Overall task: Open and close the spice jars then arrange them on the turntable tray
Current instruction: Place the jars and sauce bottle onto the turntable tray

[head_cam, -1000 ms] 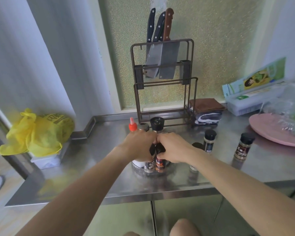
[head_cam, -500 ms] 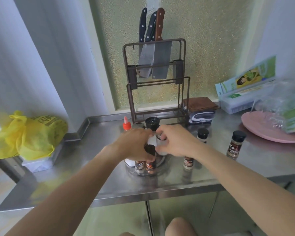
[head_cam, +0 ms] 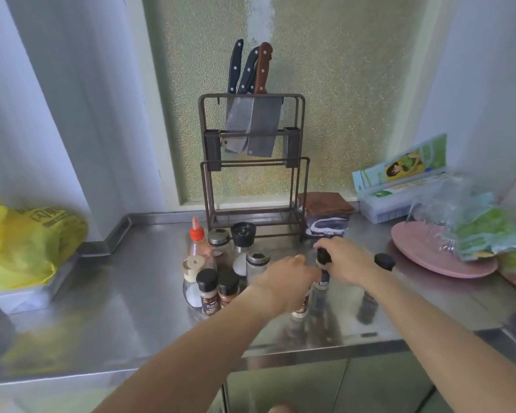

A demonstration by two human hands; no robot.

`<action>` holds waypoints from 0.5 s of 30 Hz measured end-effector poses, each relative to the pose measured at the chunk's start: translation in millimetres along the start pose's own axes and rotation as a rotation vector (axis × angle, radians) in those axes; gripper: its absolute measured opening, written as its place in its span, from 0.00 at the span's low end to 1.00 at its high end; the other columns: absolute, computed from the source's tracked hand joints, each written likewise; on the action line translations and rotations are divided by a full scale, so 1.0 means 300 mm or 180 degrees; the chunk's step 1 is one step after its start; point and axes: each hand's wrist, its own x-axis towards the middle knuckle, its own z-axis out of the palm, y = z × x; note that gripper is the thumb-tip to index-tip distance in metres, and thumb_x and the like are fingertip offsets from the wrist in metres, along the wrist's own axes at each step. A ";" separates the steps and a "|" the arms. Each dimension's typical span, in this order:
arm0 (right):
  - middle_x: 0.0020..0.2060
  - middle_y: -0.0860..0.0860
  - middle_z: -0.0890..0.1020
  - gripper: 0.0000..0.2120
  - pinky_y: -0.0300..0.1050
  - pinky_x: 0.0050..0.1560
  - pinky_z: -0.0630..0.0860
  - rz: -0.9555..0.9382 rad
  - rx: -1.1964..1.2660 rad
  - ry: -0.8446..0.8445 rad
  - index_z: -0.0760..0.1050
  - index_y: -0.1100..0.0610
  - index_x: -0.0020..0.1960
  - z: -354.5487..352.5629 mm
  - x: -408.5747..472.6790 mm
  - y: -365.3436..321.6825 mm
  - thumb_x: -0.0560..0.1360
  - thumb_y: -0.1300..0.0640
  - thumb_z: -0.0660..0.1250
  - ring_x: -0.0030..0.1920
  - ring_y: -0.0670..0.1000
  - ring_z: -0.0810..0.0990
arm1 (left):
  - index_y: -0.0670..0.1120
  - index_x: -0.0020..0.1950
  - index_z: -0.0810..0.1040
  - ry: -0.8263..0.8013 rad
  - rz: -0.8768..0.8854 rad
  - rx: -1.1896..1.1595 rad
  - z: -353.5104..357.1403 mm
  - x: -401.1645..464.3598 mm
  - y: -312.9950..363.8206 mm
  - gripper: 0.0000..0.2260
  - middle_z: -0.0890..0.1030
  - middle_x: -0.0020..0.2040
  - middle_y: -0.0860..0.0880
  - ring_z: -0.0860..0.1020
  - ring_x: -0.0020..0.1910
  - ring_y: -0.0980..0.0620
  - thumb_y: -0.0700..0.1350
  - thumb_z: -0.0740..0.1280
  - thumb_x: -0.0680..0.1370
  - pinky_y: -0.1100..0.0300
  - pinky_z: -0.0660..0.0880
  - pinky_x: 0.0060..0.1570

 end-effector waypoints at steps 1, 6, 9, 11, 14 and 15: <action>0.66 0.57 0.76 0.24 0.48 0.59 0.73 -0.0015 0.0013 0.0077 0.72 0.52 0.71 0.013 0.001 0.004 0.76 0.61 0.69 0.65 0.59 0.76 | 0.50 0.67 0.75 0.0036 -0.0024 -0.0039 0.006 0.003 -0.003 0.20 0.76 0.56 0.42 0.78 0.56 0.37 0.37 0.67 0.77 0.45 0.77 0.53; 0.59 0.54 0.80 0.17 0.47 0.53 0.73 -0.0078 -0.0036 0.0330 0.75 0.52 0.61 0.028 -0.006 0.002 0.73 0.59 0.72 0.60 0.57 0.77 | 0.48 0.62 0.79 0.0238 -0.0031 -0.0417 -0.060 -0.028 -0.020 0.15 0.79 0.54 0.41 0.77 0.56 0.40 0.37 0.66 0.77 0.52 0.71 0.51; 0.60 0.53 0.81 0.16 0.46 0.52 0.72 -0.0094 -0.0016 0.0391 0.75 0.51 0.61 0.000 -0.026 -0.021 0.74 0.57 0.72 0.60 0.57 0.78 | 0.49 0.63 0.79 0.0435 -0.0057 -0.0523 -0.152 -0.073 -0.050 0.16 0.81 0.55 0.43 0.76 0.57 0.43 0.38 0.67 0.76 0.52 0.72 0.54; 0.60 0.53 0.81 0.16 0.47 0.52 0.73 -0.0151 0.0086 0.0472 0.75 0.51 0.62 -0.042 -0.049 -0.056 0.75 0.55 0.71 0.60 0.57 0.79 | 0.51 0.64 0.78 0.0522 -0.0134 -0.0514 -0.225 -0.103 -0.081 0.17 0.81 0.56 0.45 0.77 0.57 0.45 0.40 0.69 0.76 0.52 0.74 0.57; 0.58 0.53 0.81 0.16 0.51 0.54 0.76 -0.0357 0.0234 0.0643 0.74 0.50 0.62 -0.133 -0.092 -0.132 0.75 0.53 0.71 0.59 0.57 0.79 | 0.52 0.63 0.78 0.0618 -0.0372 -0.0601 -0.329 -0.143 -0.149 0.17 0.83 0.57 0.49 0.79 0.55 0.49 0.41 0.71 0.75 0.55 0.74 0.59; 0.58 0.53 0.81 0.17 0.51 0.55 0.76 -0.0442 0.0297 0.0702 0.74 0.49 0.62 -0.166 -0.107 -0.161 0.75 0.52 0.71 0.58 0.57 0.79 | 0.52 0.63 0.78 0.0684 -0.0468 -0.0623 -0.357 -0.154 -0.177 0.17 0.83 0.56 0.49 0.80 0.55 0.49 0.42 0.72 0.75 0.55 0.75 0.59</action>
